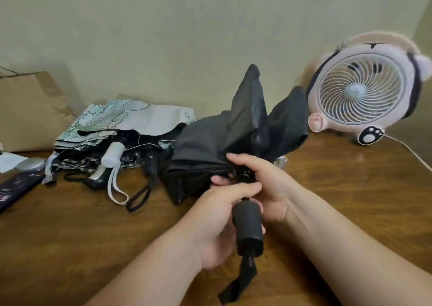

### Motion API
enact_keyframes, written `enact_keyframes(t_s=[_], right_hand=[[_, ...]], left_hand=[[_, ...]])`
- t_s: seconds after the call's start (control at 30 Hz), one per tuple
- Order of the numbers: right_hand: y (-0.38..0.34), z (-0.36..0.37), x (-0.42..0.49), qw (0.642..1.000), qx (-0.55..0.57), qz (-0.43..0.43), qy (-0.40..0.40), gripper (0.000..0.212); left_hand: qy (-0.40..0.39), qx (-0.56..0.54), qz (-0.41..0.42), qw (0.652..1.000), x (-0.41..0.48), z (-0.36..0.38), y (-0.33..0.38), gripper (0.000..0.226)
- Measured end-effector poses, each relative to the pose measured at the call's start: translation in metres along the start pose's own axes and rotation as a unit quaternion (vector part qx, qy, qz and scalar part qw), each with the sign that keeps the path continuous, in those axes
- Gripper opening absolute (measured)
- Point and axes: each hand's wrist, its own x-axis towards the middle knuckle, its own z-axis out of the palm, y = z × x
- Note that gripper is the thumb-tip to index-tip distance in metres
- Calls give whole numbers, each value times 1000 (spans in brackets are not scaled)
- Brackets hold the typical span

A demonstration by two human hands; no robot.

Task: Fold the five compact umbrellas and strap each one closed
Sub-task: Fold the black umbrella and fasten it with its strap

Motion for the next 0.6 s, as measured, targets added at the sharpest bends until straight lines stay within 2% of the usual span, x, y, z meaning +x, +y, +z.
enact_keyframes(t_s=[0.1,0.17,0.3,0.47,0.6], right_hand=[[1,-7,1,999,29,27,-2,36],[3,-6,0,999,30,31,-16,38],[5,-3,-6,997,33,23,-68,32],[9,-5,-3,995,33,26,-89,13],[10,-5,1,994,74,1,-80,25]], left_hand=[[-16,-16,-25,999,-1,-2,0,18],[-27,-2,-40,999,-2,-4,2,20],[-36,37,-9,999,-5,-2,4,13],[40,138,52,988,1,-5,-6,16],[107,225,96,964,13,-7,-17,12]])
